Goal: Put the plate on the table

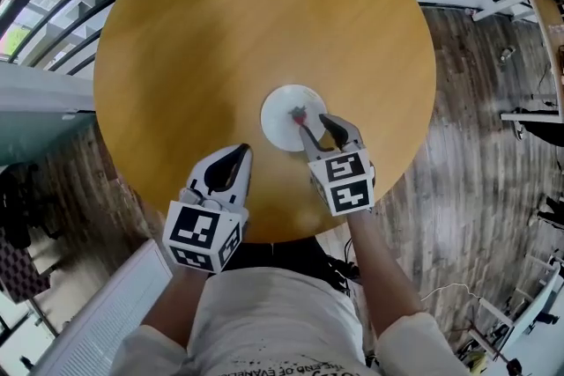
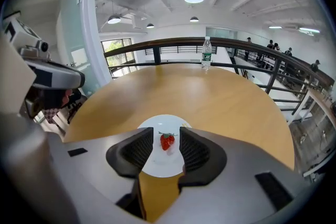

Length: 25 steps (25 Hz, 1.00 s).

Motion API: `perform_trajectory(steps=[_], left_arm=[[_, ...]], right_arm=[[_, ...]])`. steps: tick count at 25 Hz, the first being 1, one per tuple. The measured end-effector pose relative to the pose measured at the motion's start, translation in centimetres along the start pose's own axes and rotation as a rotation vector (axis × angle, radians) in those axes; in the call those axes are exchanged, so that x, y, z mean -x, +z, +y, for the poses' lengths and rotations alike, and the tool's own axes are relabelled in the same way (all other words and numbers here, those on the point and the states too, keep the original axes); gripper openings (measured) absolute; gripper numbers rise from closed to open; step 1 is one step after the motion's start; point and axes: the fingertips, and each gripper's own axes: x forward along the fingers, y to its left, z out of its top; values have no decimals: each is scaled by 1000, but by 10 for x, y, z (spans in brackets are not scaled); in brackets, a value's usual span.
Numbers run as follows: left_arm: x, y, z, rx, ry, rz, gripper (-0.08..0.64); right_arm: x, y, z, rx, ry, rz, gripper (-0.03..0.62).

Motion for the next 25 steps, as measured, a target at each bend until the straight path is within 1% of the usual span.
perform_trajectory(steps=[4,8,11,13,15,20,25], left_arm=[[14,14,-31,-36,-7,-24,23],[33,24,-61,-42,-42,-49,23],[47,25,-81,-56,-76,-51,23],[53,24,-88,-77,-83,-49,23],[57,22,-91,-88,-81,-46,23],[68,22,-104,-98,-87,-57,23],[73,31,-114,-121,-81,-81,23]], right_arm=[[47,10,-3,-28,6,-60,158],[93,14,7,5,-2,-103,141],[123,15,14,13,-17,-138,109],[139,15,15,6,-35,-150,72],[151,11,14,-1,-53,-159,56],[180,0,16,-40,-59,-181,38],[202,4,12,-58,-64,-229,32]])
